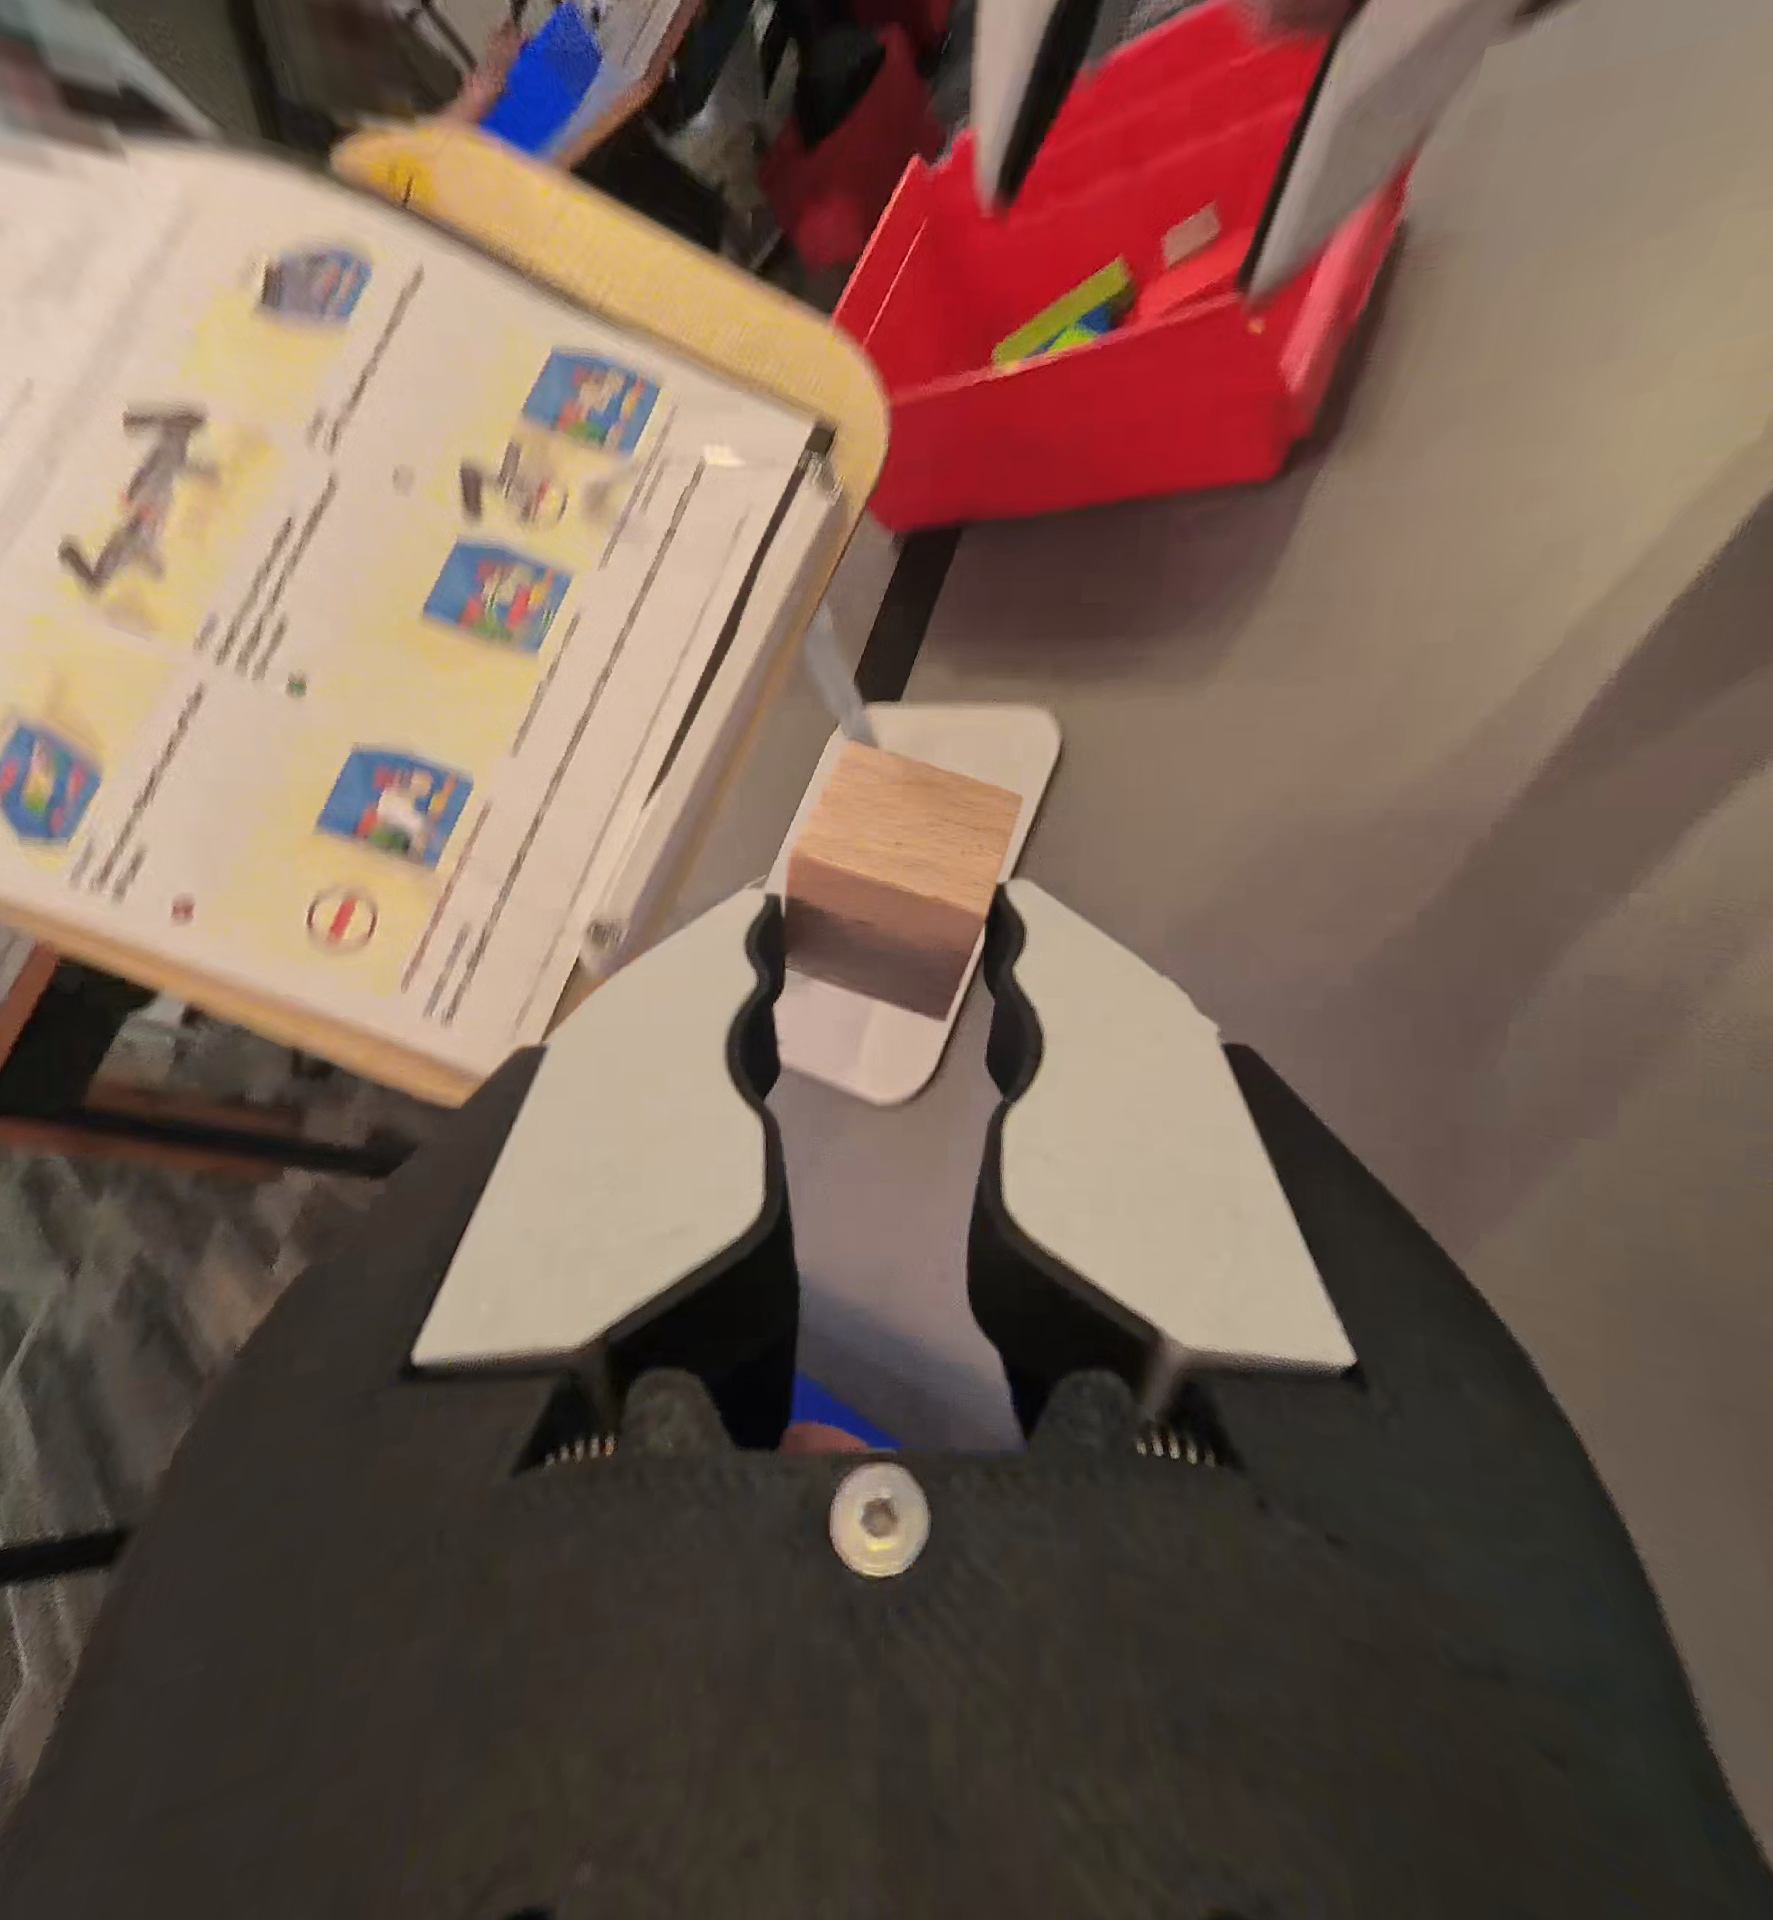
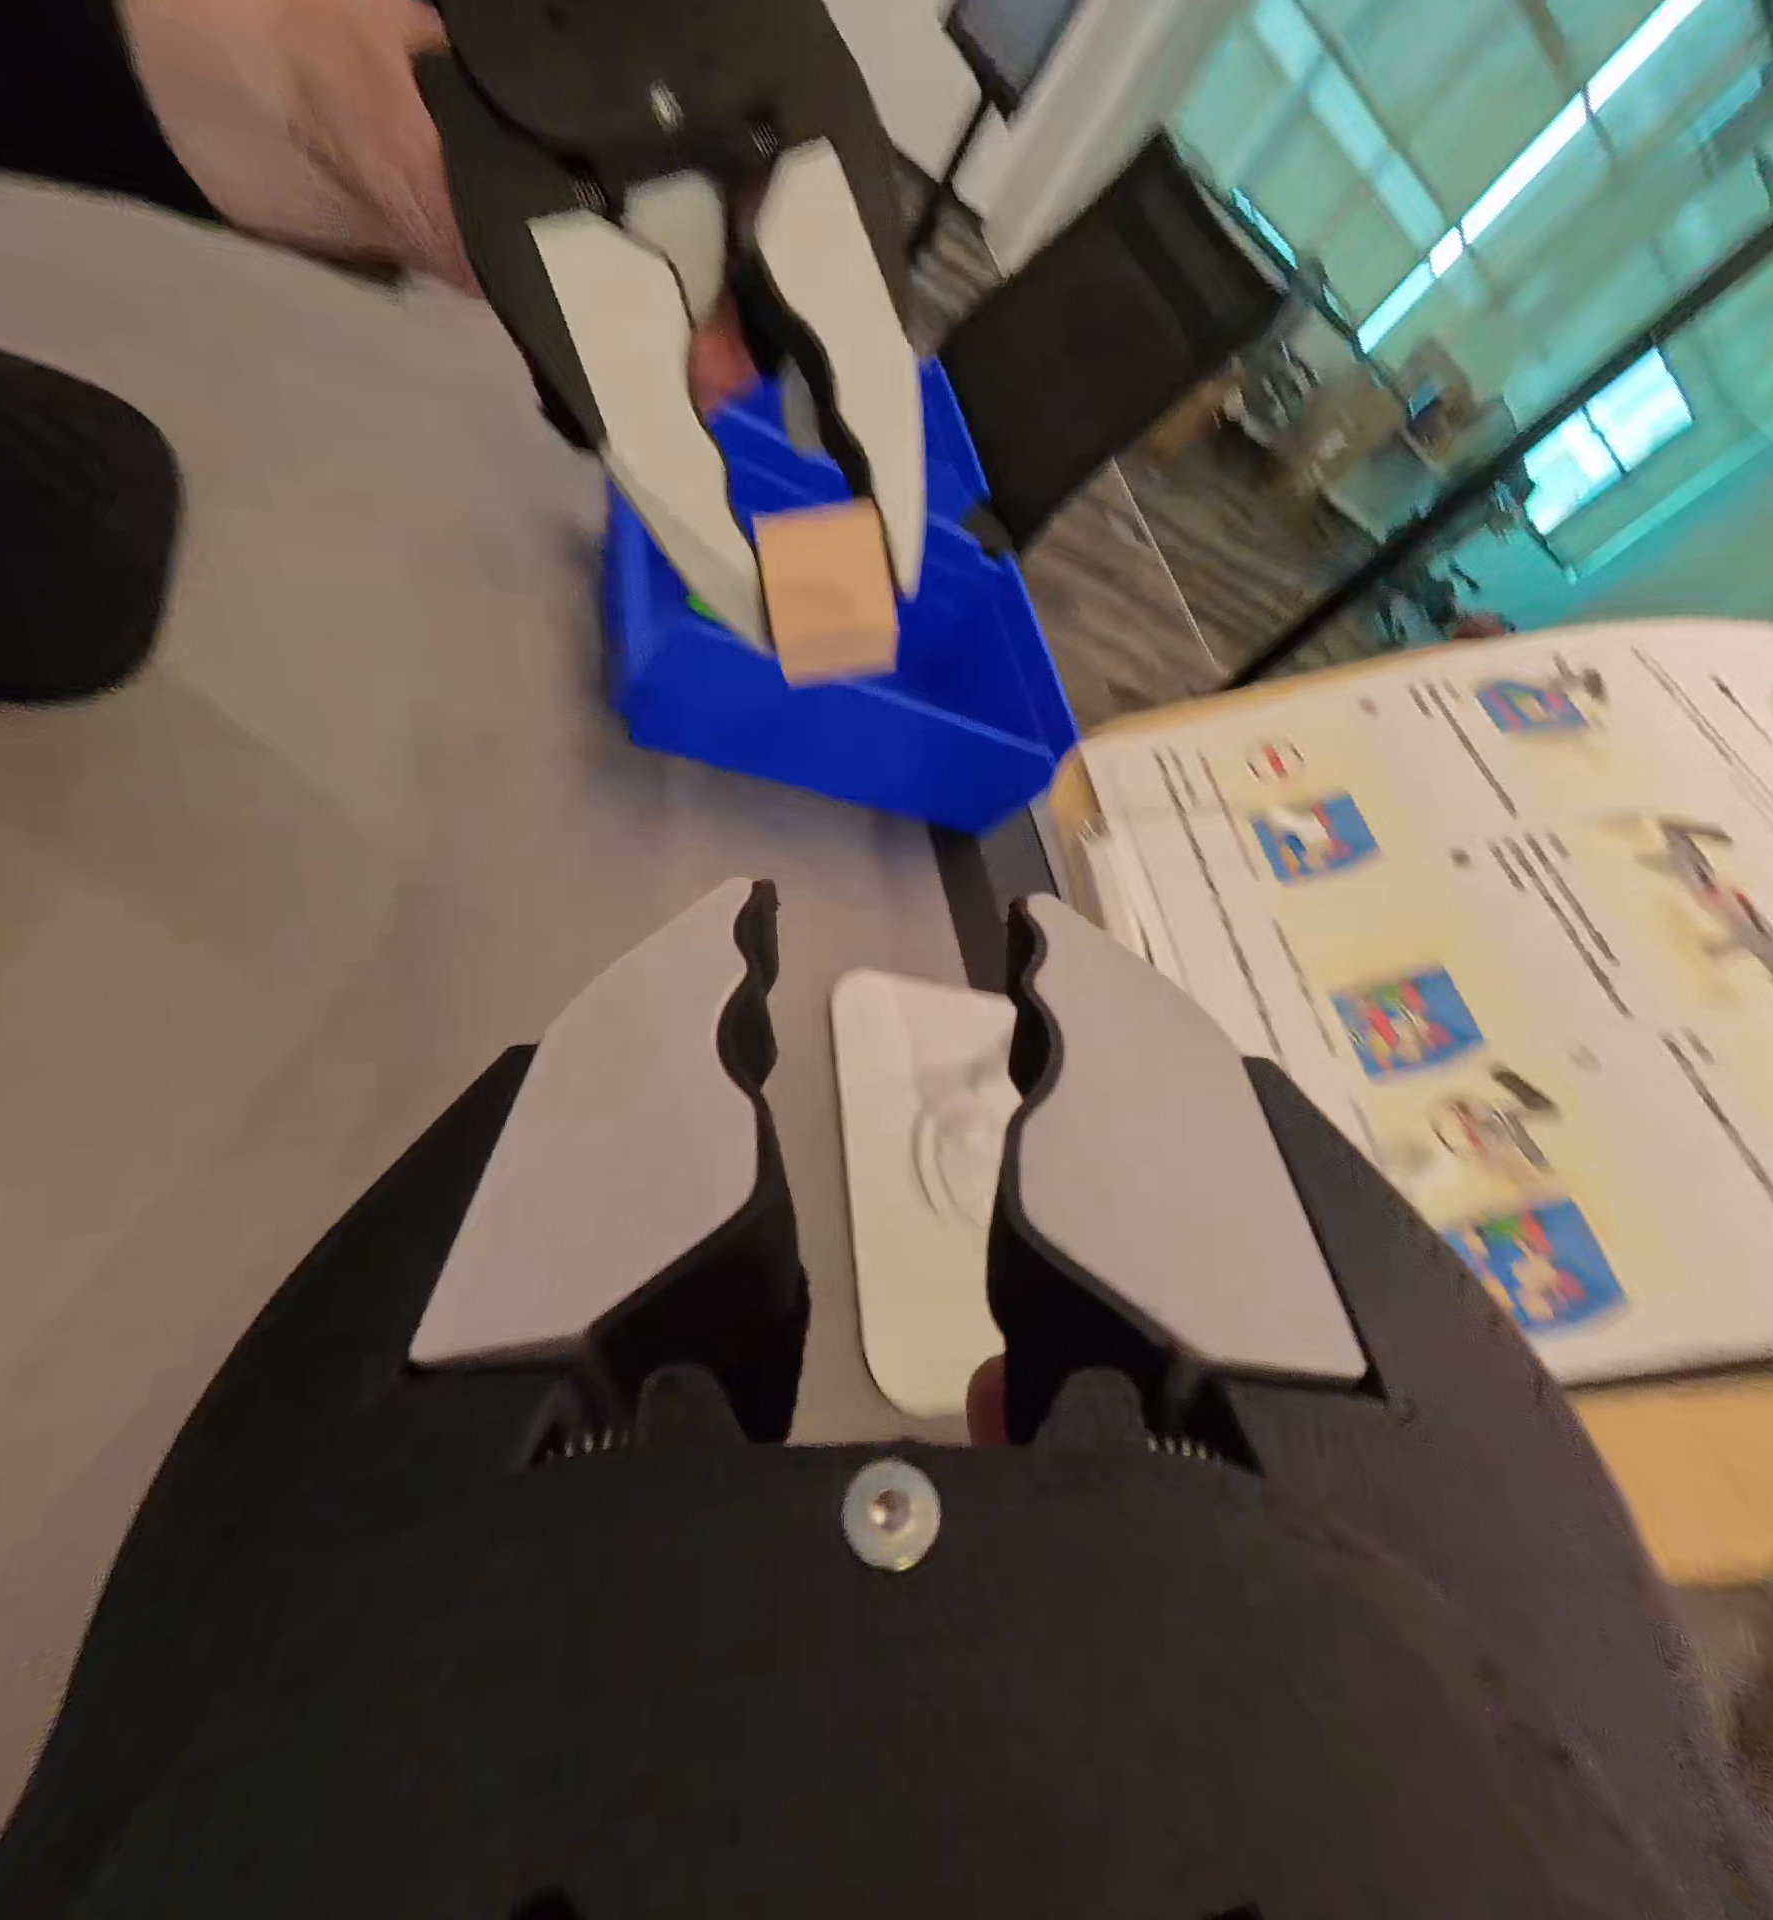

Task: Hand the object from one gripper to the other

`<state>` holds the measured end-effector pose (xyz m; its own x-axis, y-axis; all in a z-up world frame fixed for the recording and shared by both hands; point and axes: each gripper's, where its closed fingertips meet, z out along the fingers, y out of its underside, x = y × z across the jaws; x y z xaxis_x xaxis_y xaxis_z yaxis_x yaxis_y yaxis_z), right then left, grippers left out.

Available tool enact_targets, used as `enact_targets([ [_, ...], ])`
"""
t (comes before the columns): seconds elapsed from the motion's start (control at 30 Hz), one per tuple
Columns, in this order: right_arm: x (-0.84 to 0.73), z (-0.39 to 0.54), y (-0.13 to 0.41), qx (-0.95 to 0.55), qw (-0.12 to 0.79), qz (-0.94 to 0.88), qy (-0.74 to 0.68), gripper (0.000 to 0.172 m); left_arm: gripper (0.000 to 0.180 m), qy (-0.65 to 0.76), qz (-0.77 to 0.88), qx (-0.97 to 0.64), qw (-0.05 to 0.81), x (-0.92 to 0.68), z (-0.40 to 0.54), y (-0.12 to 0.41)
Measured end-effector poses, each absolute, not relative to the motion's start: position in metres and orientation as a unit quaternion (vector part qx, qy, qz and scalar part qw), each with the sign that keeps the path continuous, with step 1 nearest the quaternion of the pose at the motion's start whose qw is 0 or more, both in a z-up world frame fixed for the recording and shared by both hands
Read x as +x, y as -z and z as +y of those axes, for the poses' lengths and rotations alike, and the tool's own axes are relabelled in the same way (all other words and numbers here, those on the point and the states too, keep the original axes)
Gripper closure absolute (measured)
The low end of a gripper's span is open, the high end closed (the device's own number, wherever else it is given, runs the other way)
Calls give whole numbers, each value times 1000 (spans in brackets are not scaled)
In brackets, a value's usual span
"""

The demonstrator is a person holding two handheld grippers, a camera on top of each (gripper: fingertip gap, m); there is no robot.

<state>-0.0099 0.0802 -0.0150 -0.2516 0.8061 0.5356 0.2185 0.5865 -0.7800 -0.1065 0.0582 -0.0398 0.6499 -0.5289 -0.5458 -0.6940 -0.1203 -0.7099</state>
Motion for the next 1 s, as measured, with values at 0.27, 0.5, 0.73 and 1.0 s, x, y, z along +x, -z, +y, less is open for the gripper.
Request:
enact_targets([
  [0.27, -19, 55, 19, -301, 511, -738, -322, 129, 144, -15, 450, -702, 552, -27, 58, 24],
  [0.5, -15, 47, 26, -276, 494, -757, -327, 137, 144, -6, 477, -683, 553, -17, 56, 24],
  [0.73, -13, 36, 24, -267, 466, -756, -374, 139, 144, 5, 504, -668, 547, -13, 44, 22],
  [1.0, -7, 34, 15, -272, 424, -736, -451, 140, 146, 37, 509, -659, 553, -8, 40, 15],
])
